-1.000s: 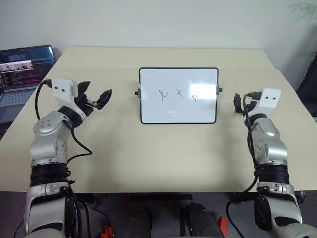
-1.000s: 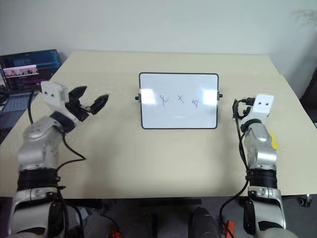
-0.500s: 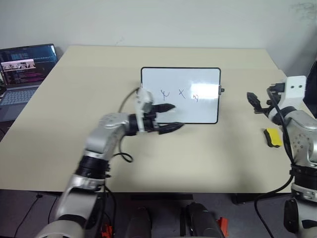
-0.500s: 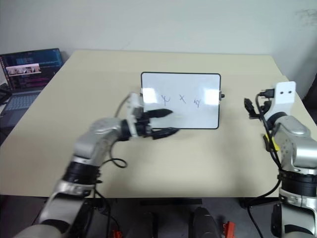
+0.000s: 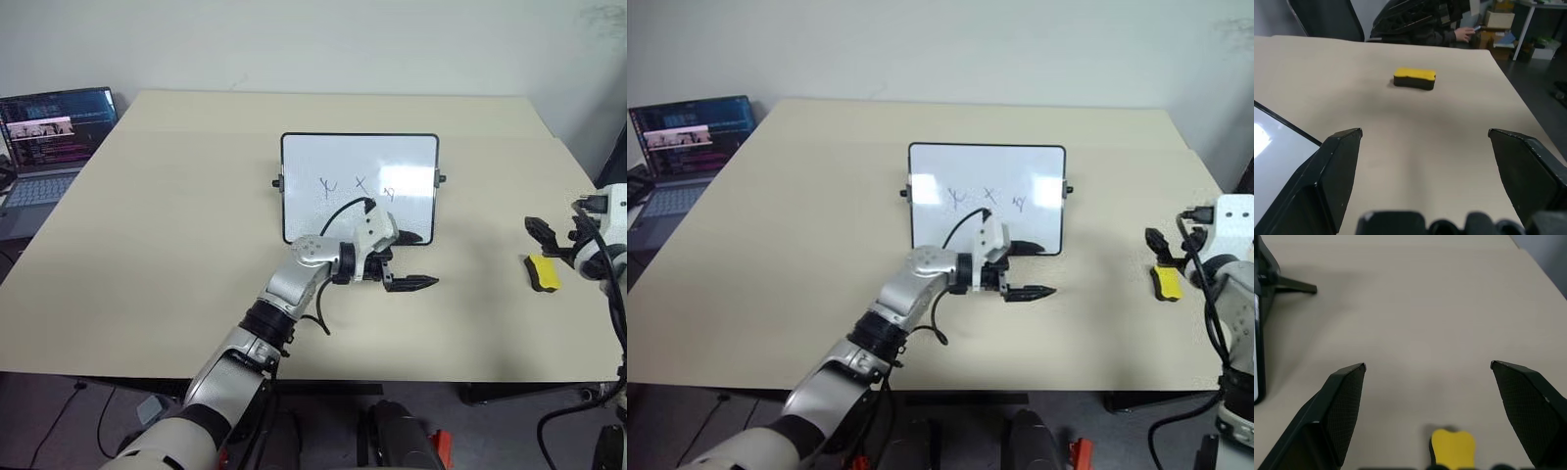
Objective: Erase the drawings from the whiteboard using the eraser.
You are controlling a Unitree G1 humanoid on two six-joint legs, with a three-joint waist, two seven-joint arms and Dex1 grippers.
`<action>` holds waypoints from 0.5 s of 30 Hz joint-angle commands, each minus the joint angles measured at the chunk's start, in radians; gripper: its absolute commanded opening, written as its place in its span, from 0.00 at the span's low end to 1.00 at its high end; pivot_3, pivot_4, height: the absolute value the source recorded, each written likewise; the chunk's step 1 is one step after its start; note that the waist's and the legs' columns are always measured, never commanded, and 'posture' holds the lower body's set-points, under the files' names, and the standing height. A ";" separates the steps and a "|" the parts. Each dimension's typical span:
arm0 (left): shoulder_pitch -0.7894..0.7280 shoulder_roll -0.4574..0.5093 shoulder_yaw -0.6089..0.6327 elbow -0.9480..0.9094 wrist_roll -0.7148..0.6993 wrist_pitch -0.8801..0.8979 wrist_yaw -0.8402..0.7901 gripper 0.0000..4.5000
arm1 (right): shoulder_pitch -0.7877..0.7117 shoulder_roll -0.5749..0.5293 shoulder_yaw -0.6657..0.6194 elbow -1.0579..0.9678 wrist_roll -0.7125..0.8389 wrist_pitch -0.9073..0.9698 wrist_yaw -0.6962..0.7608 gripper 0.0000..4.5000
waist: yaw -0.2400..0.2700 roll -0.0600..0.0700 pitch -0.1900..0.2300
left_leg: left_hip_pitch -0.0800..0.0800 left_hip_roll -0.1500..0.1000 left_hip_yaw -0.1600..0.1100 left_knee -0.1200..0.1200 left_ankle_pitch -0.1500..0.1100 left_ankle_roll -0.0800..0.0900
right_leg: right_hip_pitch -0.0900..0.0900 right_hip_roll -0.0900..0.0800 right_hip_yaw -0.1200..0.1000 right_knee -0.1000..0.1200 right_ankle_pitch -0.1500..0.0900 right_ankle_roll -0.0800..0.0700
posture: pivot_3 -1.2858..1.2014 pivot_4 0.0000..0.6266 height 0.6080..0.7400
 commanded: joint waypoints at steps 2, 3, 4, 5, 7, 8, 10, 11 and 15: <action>-0.030 -0.042 -0.013 -0.003 0.022 -0.044 -0.013 1.00 | 0.004 -0.044 -0.051 -0.015 0.028 0.080 0.015 1.00 | 0.002 0.000 0.000 | 0.000 0.000 0.000 0.000 0.000 0.000 | 0.000 0.000 0.000 0.000 0.000 0.001 | 0.52 0.24 1.00; -0.032 -0.052 -0.011 0.006 0.027 -0.047 -0.009 1.00 | 0.006 -0.051 -0.050 -0.006 0.030 0.101 0.019 1.00 | 0.003 0.000 0.000 | 0.000 0.000 0.000 0.000 0.000 0.000 | 0.000 0.000 0.000 0.000 0.000 0.001 | 0.52 0.24 1.00; -0.033 -0.061 -0.011 0.015 0.032 -0.051 -0.006 1.00 | 0.011 -0.060 -0.046 0.003 0.029 0.116 0.026 1.00 | 0.003 0.000 0.000 | 0.000 0.000 0.000 0.000 0.000 0.000 | 0.000 0.000 0.000 0.000 0.000 0.001 | 0.52 0.24 1.00; -0.035 -0.069 -0.011 0.025 0.037 -0.056 -0.003 1.00 | 0.018 -0.068 -0.041 0.011 0.027 0.126 0.035 1.00 | 0.004 0.000 0.000 | 0.000 0.000 0.000 0.000 0.000 0.000 | 0.000 0.000 0.000 0.000 0.000 0.001 | 0.52 0.24 1.00; -0.043 -0.086 -0.008 0.048 0.045 -0.063 0.005 1.00 | 0.032 -0.083 -0.033 0.033 0.018 0.126 0.047 1.00 | 0.005 0.000 0.000 | 0.000 0.000 0.000 0.000 0.000 0.000 | 0.000 0.000 0.000 0.000 -0.001 0.001 | 0.52 0.24 1.00; -0.046 -0.092 -0.011 0.058 0.053 -0.069 0.005 1.00 | 0.032 -0.086 -0.035 0.047 0.015 0.126 0.047 1.00 | 0.005 0.000 0.000 | 0.000 0.000 0.000 0.000 0.000 0.000 | 0.000 0.000 0.000 0.000 -0.001 0.001 | 0.52 0.24 1.00; -0.045 -0.096 -0.022 0.067 0.071 -0.090 -0.003 1.00 | 0.033 -0.093 -0.030 0.068 0.009 0.122 0.052 1.00 | 0.005 0.001 0.000 | 0.000 0.000 0.000 0.000 0.000 0.000 | 0.000 0.000 0.000 0.000 -0.002 0.004 | 0.52 0.24 1.00; -0.043 -0.099 -0.024 0.067 0.075 -0.093 -0.006 1.00 | 0.034 -0.095 -0.025 0.075 0.005 0.118 0.055 1.00 | 0.005 0.001 0.000 | 0.000 0.000 0.000 0.000 0.000 0.000 | 0.000 0.000 0.000 0.000 -0.002 0.004 | 0.52 0.24 1.00; -0.039 -0.102 -0.010 0.062 0.069 -0.085 -0.018 1.00 | 0.031 -0.090 -0.007 0.123 -0.013 0.088 0.065 1.00 | 0.005 0.001 -0.001 | 0.000 0.000 0.000 0.000 0.000 0.000 | 0.000 0.000 0.000 0.000 -0.003 0.004 | 0.52 0.24 1.00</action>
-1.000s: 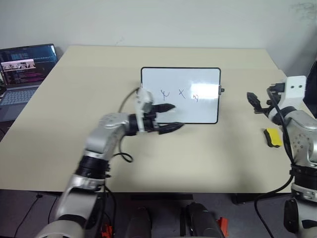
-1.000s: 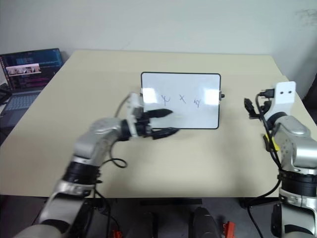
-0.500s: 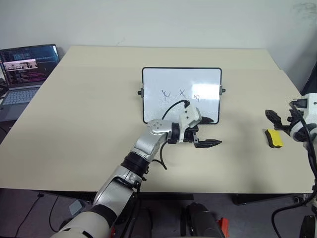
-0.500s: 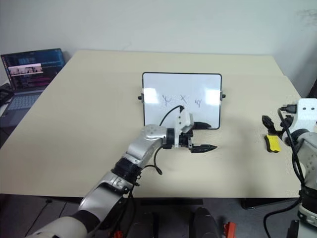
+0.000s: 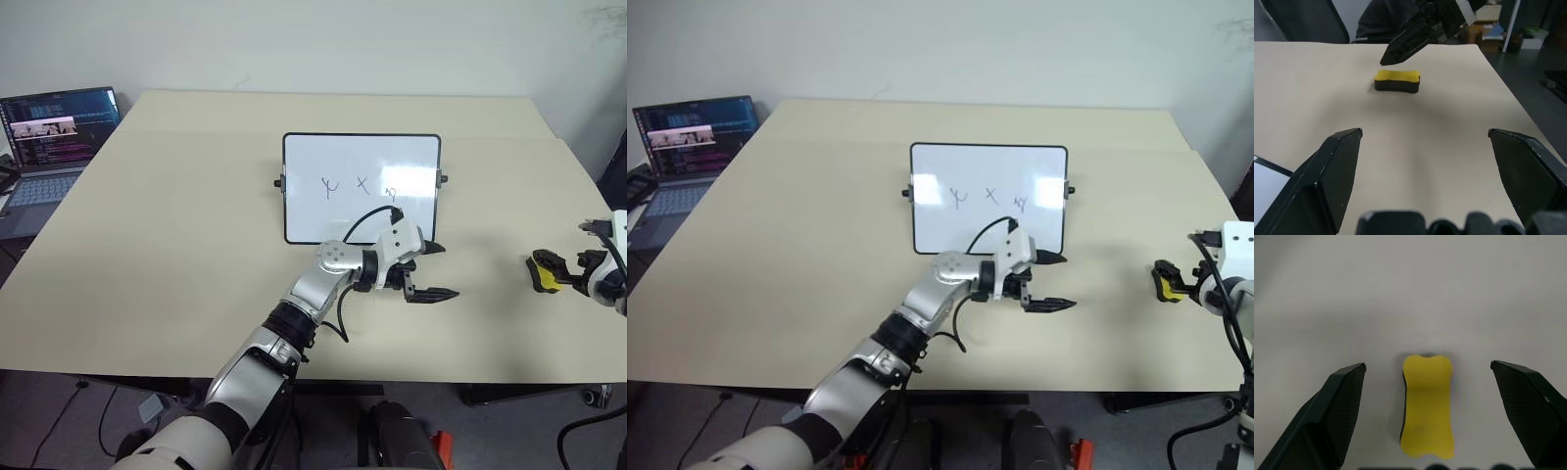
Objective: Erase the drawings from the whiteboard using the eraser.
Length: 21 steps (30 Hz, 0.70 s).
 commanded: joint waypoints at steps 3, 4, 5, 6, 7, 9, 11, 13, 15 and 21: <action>-0.017 -0.006 0.011 -0.024 -0.005 -0.010 -0.019 1.00 | -0.005 -0.014 0.015 0.073 -0.027 -0.070 0.020 1.00 | 0.000 0.000 0.000 | 0.000 0.000 0.000 0.000 0.000 0.000 | 0.000 0.000 0.000 0.000 0.000 0.000 | 0.52 0.24 1.00; -0.018 -0.005 0.012 -0.027 -0.005 -0.007 -0.021 1.00 | -0.005 -0.013 0.017 0.081 -0.027 -0.076 0.023 1.00 | 0.000 0.000 0.000 | 0.000 0.000 0.000 0.000 0.000 0.000 | 0.000 0.000 0.000 0.000 0.000 0.000 | 0.52 0.24 1.00; -0.017 -0.003 0.014 -0.029 -0.006 -0.005 -0.022 1.00 | -0.005 -0.012 0.019 0.086 -0.027 -0.080 0.025 1.00 | 0.000 0.001 0.000 | 0.000 0.000 0.000 0.000 0.000 0.000 | 0.000 0.000 0.000 0.000 0.000 0.000 | 0.52 0.24 1.00; -0.017 -0.001 0.015 -0.032 -0.007 -0.002 -0.023 1.00 | -0.004 -0.011 0.022 0.092 -0.028 -0.088 0.027 1.00 | 0.000 0.001 -0.001 | 0.000 0.000 0.000 0.000 0.000 0.000 | 0.000 0.000 0.000 0.000 0.000 0.000 | 0.52 0.24 1.00; -0.016 0.001 0.017 -0.034 -0.007 0.000 -0.024 1.00 | -0.002 -0.011 0.024 0.096 -0.030 -0.093 0.028 1.00 | 0.000 0.001 -0.001 | 0.000 0.000 0.000 0.000 0.000 0.000 | 0.000 0.000 0.000 0.000 0.000 0.000 | 0.52 0.24 1.00; -0.015 0.004 0.022 -0.040 -0.010 0.007 -0.024 1.00 | 0.006 -0.010 0.030 0.106 -0.035 -0.104 0.032 1.00 | 0.000 0.001 -0.001 | 0.000 0.000 0.000 0.000 0.000 0.000 | 0.000 0.000 0.000 0.000 0.000 0.000 | 0.52 0.24 1.00; -0.012 0.009 0.027 -0.044 -0.010 0.012 -0.020 1.00 | 0.008 -0.007 0.034 0.119 -0.041 -0.115 0.038 1.00 | 0.000 0.001 -0.001 | 0.000 0.000 0.000 0.000 0.000 0.000 | 0.000 0.000 0.000 0.000 0.000 0.000 | 0.52 0.24 1.00; -0.010 0.012 0.028 -0.047 -0.008 0.015 -0.019 1.00 | 0.005 -0.006 0.038 0.127 -0.045 -0.119 0.042 1.00 | 0.000 0.001 -0.001 | 0.000 0.000 0.000 0.000 0.000 0.000 | 0.000 0.000 0.000 0.000 0.000 0.000 | 0.52 0.24 1.00; -0.008 0.014 0.029 -0.050 -0.008 0.016 -0.020 1.00 | 0.001 -0.009 0.049 0.137 -0.050 -0.123 0.045 1.00 | 0.000 0.001 -0.001 | 0.000 0.000 0.000 0.000 0.000 0.000 | 0.000 0.000 0.000 0.000 0.000 0.000 | 0.52 0.24 1.00; -0.007 0.018 0.033 -0.053 -0.006 0.020 -0.016 1.00 | -0.004 -0.006 0.063 0.156 -0.048 -0.133 0.045 1.00 | 0.000 0.001 -0.001 | 0.000 0.000 0.000 0.000 0.000 0.000 | 0.000 0.000 0.000 0.000 0.000 0.000 | 0.52 0.24 1.00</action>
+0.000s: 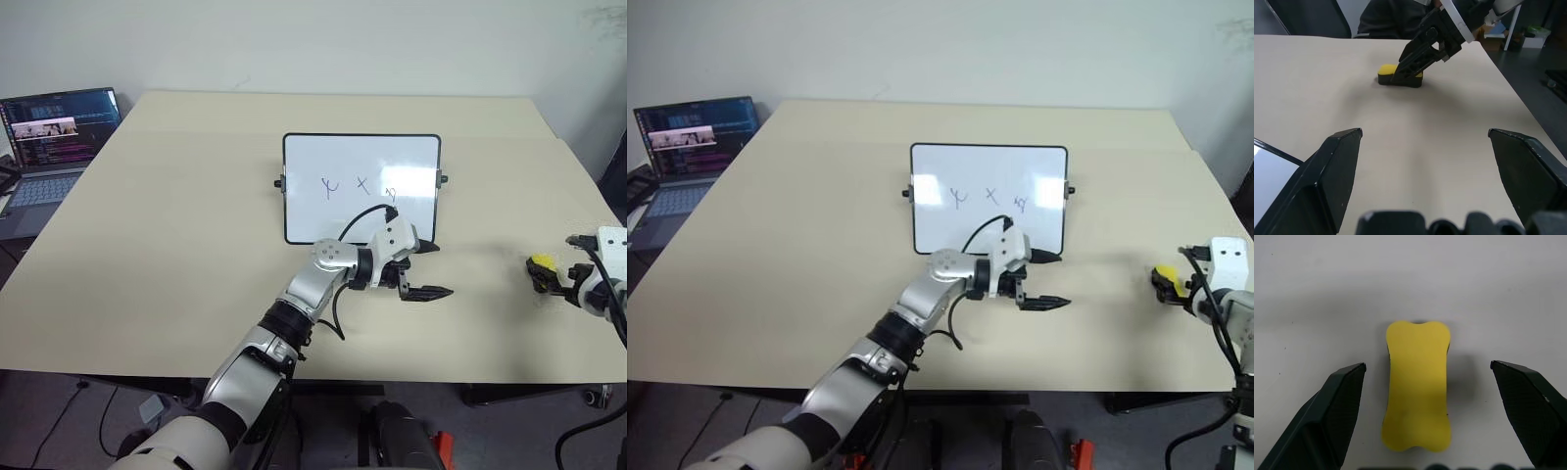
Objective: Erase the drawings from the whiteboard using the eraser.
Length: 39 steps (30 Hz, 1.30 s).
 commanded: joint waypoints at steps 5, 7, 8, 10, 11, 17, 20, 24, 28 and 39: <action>-0.015 0.002 0.016 -0.037 -0.004 -0.011 0.008 1.00 | -0.018 0.004 -0.012 0.025 0.001 -0.034 0.005 0.70 | 0.000 0.000 0.000 | 0.000 0.000 0.000 0.000 0.000 0.000 | 0.000 0.000 0.000 0.000 0.000 0.000 | 0.52 0.24 1.00; -0.015 0.004 0.017 -0.037 -0.005 -0.012 0.008 1.00 | -0.021 0.006 -0.015 0.035 0.001 -0.038 0.004 0.55 | 0.000 0.000 0.000 | 0.000 0.000 0.000 0.000 0.000 0.000 | 0.000 0.000 0.000 0.000 0.000 0.000 | 0.52 0.24 1.00; -0.014 0.005 0.016 -0.038 -0.005 -0.011 0.008 1.00 | -0.023 0.007 -0.018 0.042 0.002 -0.041 0.004 0.46 | 0.000 0.000 0.000 | 0.000 0.000 0.000 0.000 0.000 0.000 | 0.000 0.000 0.000 0.000 0.000 0.000 | 0.52 0.24 1.00; -0.013 0.005 0.015 -0.039 -0.004 -0.011 0.009 1.00 | -0.025 0.006 -0.019 0.052 0.003 -0.046 0.005 0.31 | 0.000 0.000 0.000 | 0.000 0.000 0.000 0.000 0.000 0.000 | 0.000 0.000 0.000 0.000 0.000 0.000 | 0.52 0.24 1.00; -0.013 0.006 0.015 -0.039 -0.004 -0.011 0.009 1.00 | -0.026 0.007 -0.019 0.055 0.004 -0.047 0.006 0.26 | 0.000 0.000 0.000 | 0.000 0.000 0.000 0.000 0.000 0.000 | 0.000 0.000 0.000 0.000 0.000 0.000 | 0.52 0.24 1.00; -0.014 0.009 0.015 -0.039 -0.002 -0.011 0.010 1.00 | -0.031 0.018 -0.025 0.056 0.013 -0.050 0.005 0.26 | 0.000 0.000 0.000 | 0.001 0.000 0.000 0.000 0.000 0.000 | 0.001 0.000 0.000 0.000 0.000 0.000 | 0.52 0.24 1.00; -0.013 0.017 0.019 -0.040 -0.001 -0.011 0.013 1.00 | -0.039 0.021 -0.023 0.033 0.018 -0.049 0.005 0.26 | -0.001 0.000 0.000 | 0.001 0.000 0.000 0.000 0.000 0.000 | 0.001 0.000 0.000 0.000 0.000 0.000 | 0.52 0.24 1.00; -0.008 0.066 0.058 -0.070 -0.015 0.003 0.032 1.00 | -0.082 -0.008 0.007 -0.074 0.028 -0.017 0.014 0.26 | -0.005 0.001 0.000 | 0.001 0.000 0.000 0.000 0.000 0.000 | 0.001 0.000 0.000 0.001 0.000 0.000 | 0.52 0.24 1.00; 0.018 0.166 0.131 -0.156 -0.042 0.055 0.047 1.00 | -0.154 -0.027 0.061 -0.181 0.040 0.027 0.035 0.26 | -0.018 0.002 0.000 | 0.002 0.000 0.000 0.000 0.000 0.000 | 0.000 0.000 0.001 0.002 0.000 0.000 | 0.52 0.24 1.00; 0.174 0.438 0.345 -0.382 -0.109 0.205 0.136 1.00 | -0.393 0.026 0.259 -0.250 0.032 0.044 0.046 0.26 | -0.013 0.002 0.000 | 0.001 0.000 -0.001 0.000 0.000 0.000 | 0.000 0.000 -0.001 0.002 0.002 -0.004 | 0.52 0.24 1.00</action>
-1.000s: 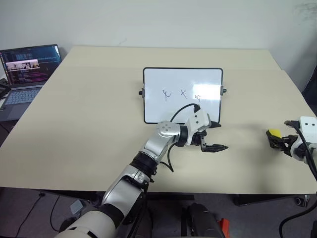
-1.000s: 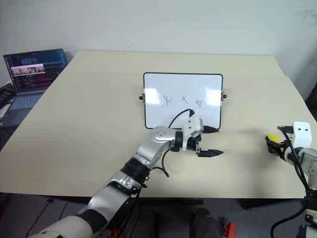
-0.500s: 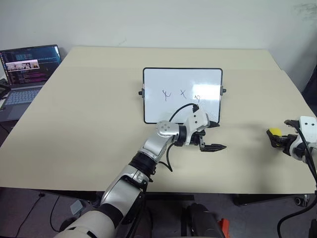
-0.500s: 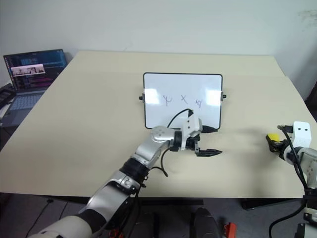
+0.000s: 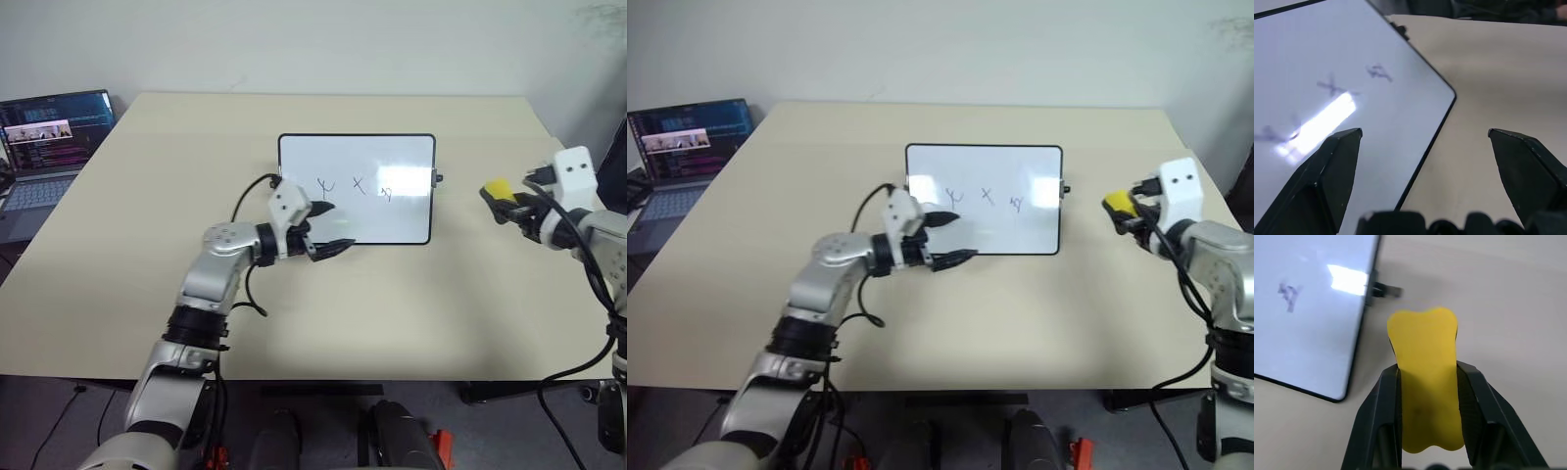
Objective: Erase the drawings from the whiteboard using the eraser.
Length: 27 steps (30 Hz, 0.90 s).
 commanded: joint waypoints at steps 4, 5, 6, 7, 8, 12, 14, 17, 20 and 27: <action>0.054 0.090 0.101 -0.037 -0.003 -0.022 0.087 1.00 | -0.118 0.055 0.093 -0.015 -0.019 -0.097 0.041 0.25 | -0.001 0.000 0.000 | 0.000 0.000 0.000 0.000 0.000 0.000 | 0.000 0.000 0.000 0.000 0.000 0.000 | 0.52 0.24 1.00; 0.059 0.095 0.105 -0.040 -0.005 -0.022 0.096 1.00 | -0.120 0.060 0.102 -0.016 -0.020 -0.119 0.056 0.25 | -0.001 0.000 0.000 | 0.000 0.000 0.000 0.000 0.000 0.000 | -0.001 0.000 0.000 0.000 0.000 0.000 | 0.52 0.24 1.00; 0.063 0.100 0.109 -0.045 -0.007 -0.021 0.103 1.00 | -0.122 0.066 0.108 -0.013 -0.019 -0.137 0.067 0.25 | -0.001 0.000 0.000 | 0.000 0.000 0.000 -0.001 0.000 0.000 | -0.001 0.000 -0.001 0.000 0.000 0.000 | 0.52 0.24 1.00; 0.066 0.104 0.112 -0.048 -0.008 -0.020 0.111 1.00 | -0.125 0.072 0.116 -0.007 -0.023 -0.154 0.074 0.25 | -0.001 0.000 0.000 | 0.000 0.000 0.000 0.000 0.000 0.000 | -0.001 0.000 -0.001 0.000 0.000 0.000 | 0.52 0.24 1.00; 0.069 0.107 0.114 -0.050 -0.004 -0.022 0.122 1.00 | -0.133 0.082 0.127 0.002 -0.030 -0.173 0.078 0.25 | 0.001 0.000 0.000 | 0.000 0.000 0.000 0.000 0.000 0.000 | -0.001 0.000 -0.001 0.000 0.000 0.000 | 0.52 0.24 1.00; 0.091 0.121 0.119 -0.076 -0.004 -0.018 0.148 1.00 | -0.220 0.176 0.161 0.042 -0.050 -0.243 0.061 0.25 | 0.001 0.000 0.000 | -0.001 0.000 0.000 0.000 0.000 0.000 | -0.001 0.000 -0.001 0.000 0.000 0.000 | 0.52 0.24 1.00; 0.099 0.124 0.119 -0.096 -0.013 -0.006 0.149 1.00 | -0.240 0.204 0.164 0.053 -0.059 -0.266 0.058 0.25 | -0.001 0.000 0.000 | 0.000 0.000 -0.001 0.000 0.000 0.000 | -0.001 0.000 -0.001 0.001 0.000 -0.001 | 0.52 0.24 1.00; 0.102 0.126 0.122 -0.110 -0.020 0.003 0.153 1.00 | -0.240 0.242 0.146 0.065 -0.050 -0.333 0.072 0.25 | -0.001 0.000 0.000 | -0.001 0.001 -0.001 0.000 0.000 0.000 | -0.001 0.000 -0.002 0.000 0.000 -0.001 | 0.52 0.24 1.00; 0.098 0.126 0.126 -0.120 -0.033 0.009 0.150 1.00 | -0.233 0.249 0.143 0.065 -0.048 -0.349 0.084 0.25 | -0.001 0.000 0.000 | -0.001 0.000 -0.001 0.000 0.000 0.000 | -0.001 0.000 -0.002 0.000 0.000 -0.001 | 0.52 0.24 1.00; 0.084 0.135 0.120 -0.152 -0.048 0.025 0.152 1.00 | -0.273 0.265 0.126 0.077 -0.039 -0.373 0.087 0.25 | -0.002 0.000 0.000 | -0.001 0.001 -0.001 0.000 0.000 0.000 | -0.001 0.000 -0.002 0.001 0.000 -0.001 | 0.52 0.24 1.00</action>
